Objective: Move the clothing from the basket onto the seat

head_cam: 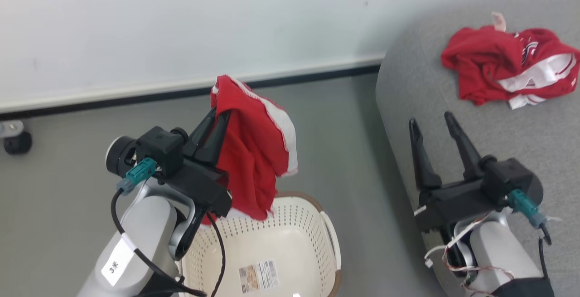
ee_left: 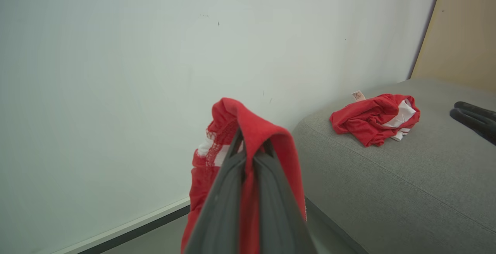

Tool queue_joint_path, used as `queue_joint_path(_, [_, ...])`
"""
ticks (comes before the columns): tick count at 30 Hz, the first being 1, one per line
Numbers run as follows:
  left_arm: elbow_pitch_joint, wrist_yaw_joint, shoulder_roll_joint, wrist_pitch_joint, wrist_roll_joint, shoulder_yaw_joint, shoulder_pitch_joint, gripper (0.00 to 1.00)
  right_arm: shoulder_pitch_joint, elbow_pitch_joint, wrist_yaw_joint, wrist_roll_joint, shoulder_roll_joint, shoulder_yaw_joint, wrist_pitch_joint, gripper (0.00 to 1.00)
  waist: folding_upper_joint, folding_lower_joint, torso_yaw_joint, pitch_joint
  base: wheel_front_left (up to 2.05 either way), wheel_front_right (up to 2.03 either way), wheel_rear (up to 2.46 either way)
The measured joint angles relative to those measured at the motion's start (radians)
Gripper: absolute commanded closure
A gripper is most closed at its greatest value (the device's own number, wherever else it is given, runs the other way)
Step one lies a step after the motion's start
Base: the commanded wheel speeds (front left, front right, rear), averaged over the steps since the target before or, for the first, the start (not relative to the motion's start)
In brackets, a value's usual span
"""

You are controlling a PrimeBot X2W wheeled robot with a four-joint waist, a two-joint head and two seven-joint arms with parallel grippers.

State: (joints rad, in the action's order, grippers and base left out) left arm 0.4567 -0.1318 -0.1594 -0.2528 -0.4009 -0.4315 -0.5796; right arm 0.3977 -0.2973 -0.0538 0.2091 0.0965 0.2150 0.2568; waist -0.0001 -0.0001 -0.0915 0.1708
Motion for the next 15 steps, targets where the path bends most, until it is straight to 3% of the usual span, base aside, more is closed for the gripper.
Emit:
queue_joint_path(7, [0.019, 0.000, 0.002, 0.000, -0.038, -0.012, 0.038, 1.00, -0.046, -0.061, -0.019, 0.000, -0.004, 0.036, 0.000, 0.00, 0.0001, 0.0000, 0.004, -0.105, 0.00, 0.00, 0.00])
queue_joint_path(15, [-0.009, 0.000, 0.010, 0.020, -0.045, -0.038, 0.089, 1.00, -0.076, -0.130, -0.060, 0.000, -0.016, 0.163, 0.000, 0.00, 0.0000, -0.0001, 0.007, -0.219, 0.00, 0.00, 0.00])
